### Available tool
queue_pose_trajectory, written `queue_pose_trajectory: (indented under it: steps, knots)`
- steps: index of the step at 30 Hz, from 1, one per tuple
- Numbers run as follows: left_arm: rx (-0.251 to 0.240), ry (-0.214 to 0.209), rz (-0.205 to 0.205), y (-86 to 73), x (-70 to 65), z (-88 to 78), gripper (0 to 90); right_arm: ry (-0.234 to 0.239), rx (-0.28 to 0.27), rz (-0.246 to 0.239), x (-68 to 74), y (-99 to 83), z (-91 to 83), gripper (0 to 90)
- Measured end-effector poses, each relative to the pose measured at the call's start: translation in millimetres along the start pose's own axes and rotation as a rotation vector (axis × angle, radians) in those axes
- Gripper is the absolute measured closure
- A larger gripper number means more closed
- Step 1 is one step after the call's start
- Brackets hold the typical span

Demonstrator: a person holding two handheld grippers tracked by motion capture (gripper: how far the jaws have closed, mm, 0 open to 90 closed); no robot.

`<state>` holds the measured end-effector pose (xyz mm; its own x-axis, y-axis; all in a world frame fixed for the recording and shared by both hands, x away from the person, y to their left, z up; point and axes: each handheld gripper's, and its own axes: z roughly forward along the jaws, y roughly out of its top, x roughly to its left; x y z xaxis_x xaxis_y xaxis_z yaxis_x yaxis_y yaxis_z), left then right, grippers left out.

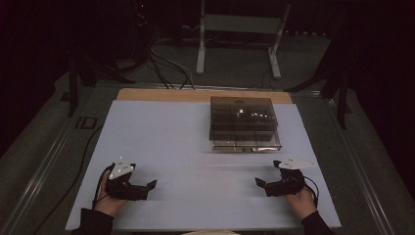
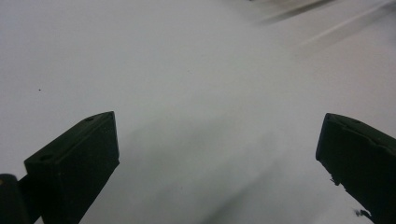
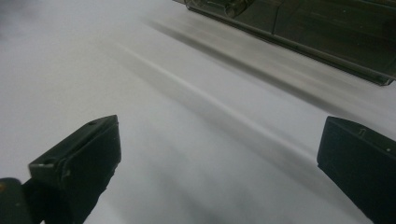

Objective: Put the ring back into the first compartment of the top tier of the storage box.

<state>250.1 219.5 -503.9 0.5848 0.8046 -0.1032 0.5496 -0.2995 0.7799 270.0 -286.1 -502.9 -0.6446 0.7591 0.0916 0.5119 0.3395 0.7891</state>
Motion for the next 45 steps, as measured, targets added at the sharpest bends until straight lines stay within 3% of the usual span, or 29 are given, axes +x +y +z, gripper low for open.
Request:
queue_pose_trajectory:
  steps: [7, 29, 45]
  knots:
    - [0.014, -0.016, 0.033, 0.3, -5.2, 3.9, 1.1, 0.000, 0.005, 0.004, -0.7, -0.2, 1.2, 0.0]
    - [0.006, -0.015, 0.037, 1.2, -6.0, 3.0, 1.1, -0.006, 0.013, -0.004, 0.7, 0.2, 1.8, 0.0]
    - [0.007, -0.021, 0.043, 2.3, -6.7, 3.2, 1.1, -0.019, -0.014, -0.024, 3.6, 7.6, -4.3, 0.0]
